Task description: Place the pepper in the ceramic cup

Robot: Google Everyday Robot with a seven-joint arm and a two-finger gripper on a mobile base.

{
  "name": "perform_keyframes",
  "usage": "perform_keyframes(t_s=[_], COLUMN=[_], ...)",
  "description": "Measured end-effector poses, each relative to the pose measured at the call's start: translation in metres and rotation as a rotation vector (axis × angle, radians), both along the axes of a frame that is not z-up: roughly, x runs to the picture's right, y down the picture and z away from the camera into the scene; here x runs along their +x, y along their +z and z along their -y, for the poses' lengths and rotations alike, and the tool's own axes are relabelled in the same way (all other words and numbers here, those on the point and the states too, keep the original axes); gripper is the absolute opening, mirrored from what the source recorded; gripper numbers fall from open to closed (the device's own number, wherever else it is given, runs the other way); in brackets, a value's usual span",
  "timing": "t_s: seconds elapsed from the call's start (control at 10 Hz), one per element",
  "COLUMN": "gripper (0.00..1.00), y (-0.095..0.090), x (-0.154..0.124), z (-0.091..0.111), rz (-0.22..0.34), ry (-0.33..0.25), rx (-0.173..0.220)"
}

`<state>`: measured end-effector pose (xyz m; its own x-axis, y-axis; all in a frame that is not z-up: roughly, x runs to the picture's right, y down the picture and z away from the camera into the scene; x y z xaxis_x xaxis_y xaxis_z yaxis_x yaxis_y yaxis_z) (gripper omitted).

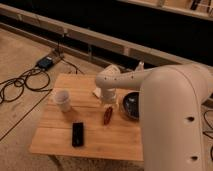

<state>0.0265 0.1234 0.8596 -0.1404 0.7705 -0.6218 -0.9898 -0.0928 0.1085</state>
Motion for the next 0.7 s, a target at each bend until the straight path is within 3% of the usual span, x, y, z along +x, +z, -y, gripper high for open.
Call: perform_keyframes(t_s=[0.3,0.7], gripper=[0.65,0.65], y=[0.008,0.014], x=[0.001,-0.003], z=[-0.008,-0.022], rz=[0.011,0.027], ry=[0.006,-0.008], rx=[0.021,0.005])
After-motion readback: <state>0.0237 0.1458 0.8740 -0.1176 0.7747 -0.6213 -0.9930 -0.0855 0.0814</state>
